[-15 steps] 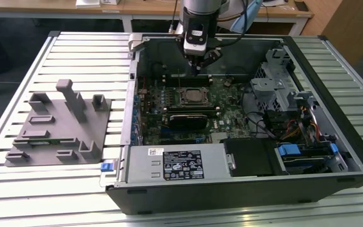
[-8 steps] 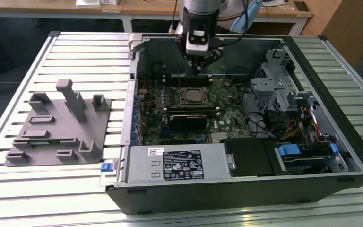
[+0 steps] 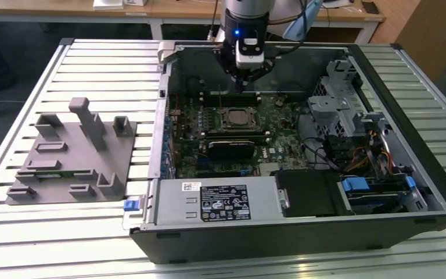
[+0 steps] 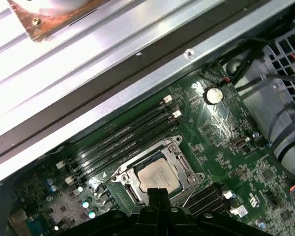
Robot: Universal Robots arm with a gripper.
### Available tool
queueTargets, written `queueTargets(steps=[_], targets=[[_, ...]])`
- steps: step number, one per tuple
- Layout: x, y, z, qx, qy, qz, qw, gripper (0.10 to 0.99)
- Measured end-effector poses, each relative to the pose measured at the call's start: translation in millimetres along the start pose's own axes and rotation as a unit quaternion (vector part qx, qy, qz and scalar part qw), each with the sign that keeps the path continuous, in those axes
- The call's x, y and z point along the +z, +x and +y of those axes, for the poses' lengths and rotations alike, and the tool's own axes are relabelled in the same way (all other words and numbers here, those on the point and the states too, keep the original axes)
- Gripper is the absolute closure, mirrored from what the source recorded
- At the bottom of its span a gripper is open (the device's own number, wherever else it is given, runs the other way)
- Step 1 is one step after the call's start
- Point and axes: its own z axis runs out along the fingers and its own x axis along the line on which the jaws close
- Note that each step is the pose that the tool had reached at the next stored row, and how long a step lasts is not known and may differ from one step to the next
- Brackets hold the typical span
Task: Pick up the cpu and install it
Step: 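Install the first cpu locking lever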
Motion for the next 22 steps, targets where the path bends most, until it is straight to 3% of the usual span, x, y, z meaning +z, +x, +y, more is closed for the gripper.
queueTargets(steps=[5, 10, 17, 22], targets=[[0.1, 0.0, 0.0, -0.045, -0.0012, 0.0010, 0.9990, 0.965], [0.1, 0.0, 0.0, -0.091, -0.0023, 0.0020, 0.9959, 0.965], [0.1, 0.0, 0.0, -0.149, -0.0038, 0.0033, 0.9888, 0.965], [0.2, 0.0, 0.0, -0.193, -0.0049, 0.0042, 0.9813, 0.965]])
